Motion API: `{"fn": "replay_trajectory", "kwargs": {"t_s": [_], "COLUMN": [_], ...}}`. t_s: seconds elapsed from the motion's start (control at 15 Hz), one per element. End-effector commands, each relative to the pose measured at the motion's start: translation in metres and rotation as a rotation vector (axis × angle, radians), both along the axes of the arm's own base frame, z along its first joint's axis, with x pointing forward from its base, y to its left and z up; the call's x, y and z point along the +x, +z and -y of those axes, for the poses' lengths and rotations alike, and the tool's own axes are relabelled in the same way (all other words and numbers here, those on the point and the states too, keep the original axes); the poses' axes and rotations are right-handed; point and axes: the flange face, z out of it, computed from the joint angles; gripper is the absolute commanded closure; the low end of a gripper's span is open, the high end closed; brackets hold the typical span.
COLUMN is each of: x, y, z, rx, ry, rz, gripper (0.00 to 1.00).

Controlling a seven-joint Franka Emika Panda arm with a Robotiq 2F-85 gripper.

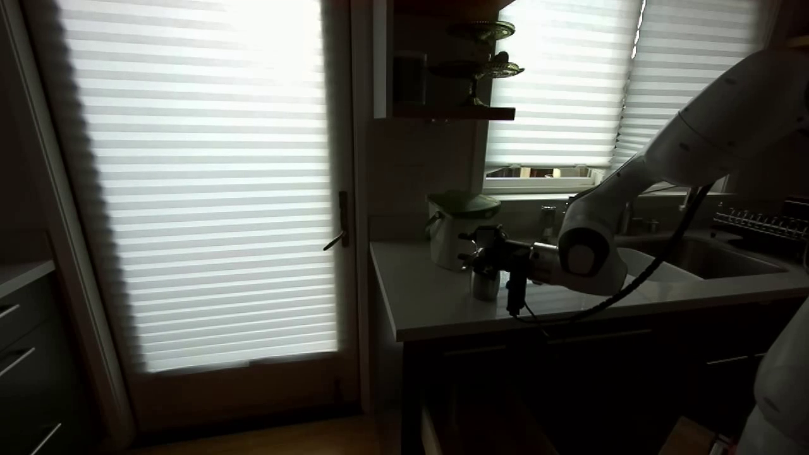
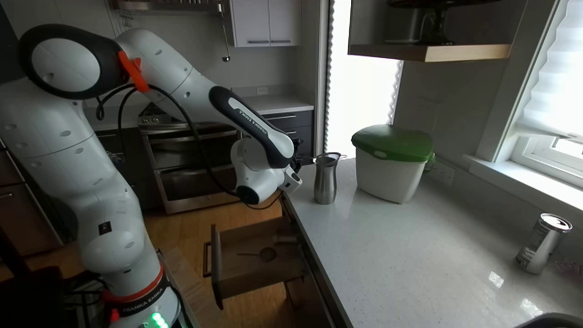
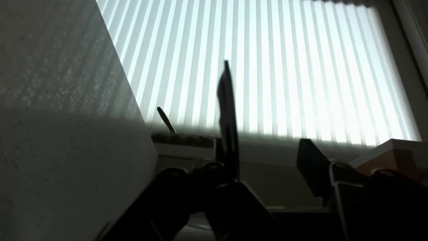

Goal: Remove the silver object from the cup

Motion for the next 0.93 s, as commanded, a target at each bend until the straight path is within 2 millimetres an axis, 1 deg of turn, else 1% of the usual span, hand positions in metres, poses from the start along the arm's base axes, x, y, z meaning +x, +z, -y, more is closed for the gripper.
{"fn": "replay_trajectory", "kwargs": {"t_s": [0.0,0.07,0.13,0.33,0.67,0.87], "x": [0.001,0.001,0.001,0.001,0.002,0.002], "y": [-0.006,-0.006,-0.006,-0.004,0.000,0.005], "z": [-0.007,-0.008,-0.010,-0.012,-0.010,-0.005], "rx": [-0.038,-0.043,-0.048,-0.061,-0.094,-0.099], "ry": [0.009,0.010,0.011,0.010,0.018,0.028], "rz": [-0.038,-0.042,-0.050,-0.069,-0.106,-0.106], "gripper": [0.49,0.46,0.47,0.45,0.42,0.40]}}
